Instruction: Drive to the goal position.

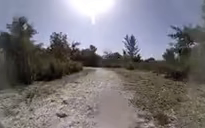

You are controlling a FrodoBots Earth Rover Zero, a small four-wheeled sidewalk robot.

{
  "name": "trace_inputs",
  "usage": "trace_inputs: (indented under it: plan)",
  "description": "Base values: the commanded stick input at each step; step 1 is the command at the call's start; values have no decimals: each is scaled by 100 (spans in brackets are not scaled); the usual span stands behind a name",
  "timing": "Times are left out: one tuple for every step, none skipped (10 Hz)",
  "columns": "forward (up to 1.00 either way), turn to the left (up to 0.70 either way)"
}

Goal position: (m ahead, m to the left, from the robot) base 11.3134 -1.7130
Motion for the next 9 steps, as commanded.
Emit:
trace_inputs:
  plan:
    - [70,0]
    - [70,0]
    - [70,0]
    - [70,0]
    - [70,0]
    - [70,0]
    - [70,0]
    - [70,0]
    - [70,0]
